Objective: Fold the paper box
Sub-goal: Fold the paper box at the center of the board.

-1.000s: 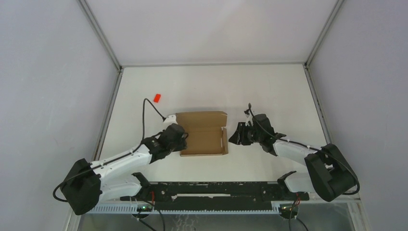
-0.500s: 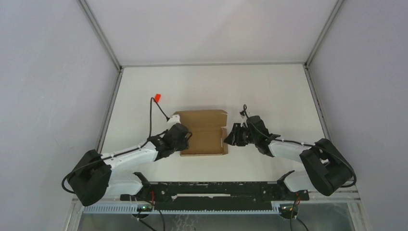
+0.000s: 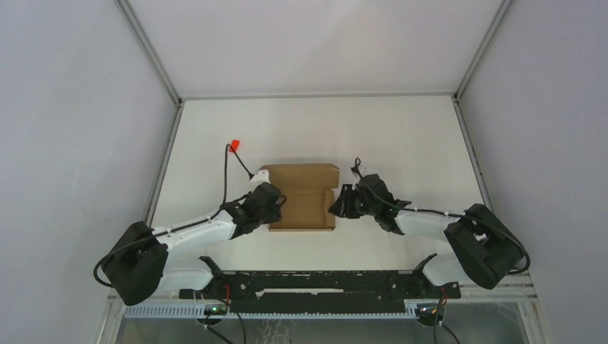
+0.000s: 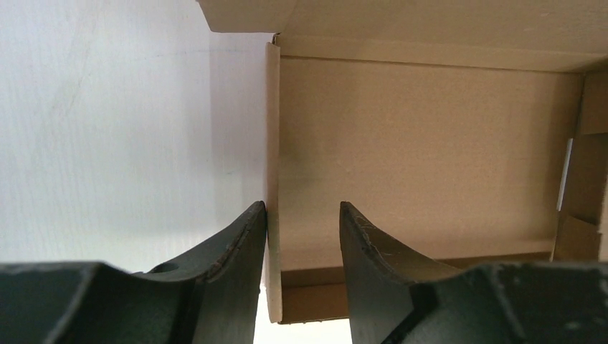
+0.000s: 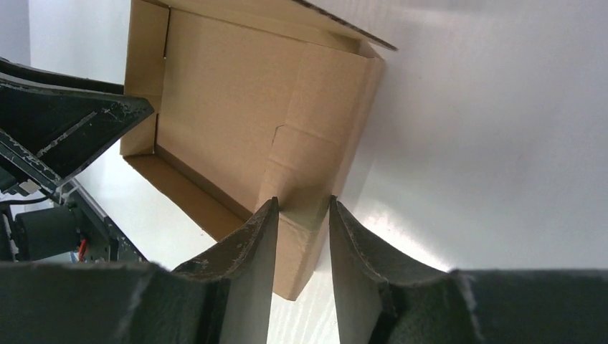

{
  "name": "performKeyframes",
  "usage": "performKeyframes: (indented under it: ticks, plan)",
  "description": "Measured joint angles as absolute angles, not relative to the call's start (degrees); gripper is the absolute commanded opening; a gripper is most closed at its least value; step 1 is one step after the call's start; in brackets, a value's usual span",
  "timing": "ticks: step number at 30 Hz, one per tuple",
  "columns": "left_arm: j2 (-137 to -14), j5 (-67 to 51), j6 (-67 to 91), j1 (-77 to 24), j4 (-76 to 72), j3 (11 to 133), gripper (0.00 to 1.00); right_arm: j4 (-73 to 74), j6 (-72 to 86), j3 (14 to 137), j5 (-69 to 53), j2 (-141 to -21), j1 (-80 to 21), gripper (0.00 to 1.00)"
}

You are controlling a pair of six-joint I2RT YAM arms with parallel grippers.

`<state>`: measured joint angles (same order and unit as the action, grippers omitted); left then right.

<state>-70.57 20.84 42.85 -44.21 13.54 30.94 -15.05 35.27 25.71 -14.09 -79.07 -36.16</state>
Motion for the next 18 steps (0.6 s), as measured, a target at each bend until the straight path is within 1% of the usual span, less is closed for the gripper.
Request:
performKeyframes:
  ticks: [7, 13, 18]
  plan:
    - [-71.1, 20.8, 42.5, -44.2, 12.4, 30.9, 0.46, -10.2, 34.8, 29.6, -7.9, -80.1, -40.6, 0.37]
    - [-71.1, 20.8, 42.4, -44.2, 12.1, 30.9, 0.46, -4.8, 33.7, 33.3, -1.4, -81.4, -43.7, 0.36]
    - [-71.2, 20.7, 42.1, -44.2, 11.7, 30.9, 0.46, 0.4, 32.7, 36.9, 4.6, -83.0, -46.7, 0.41]
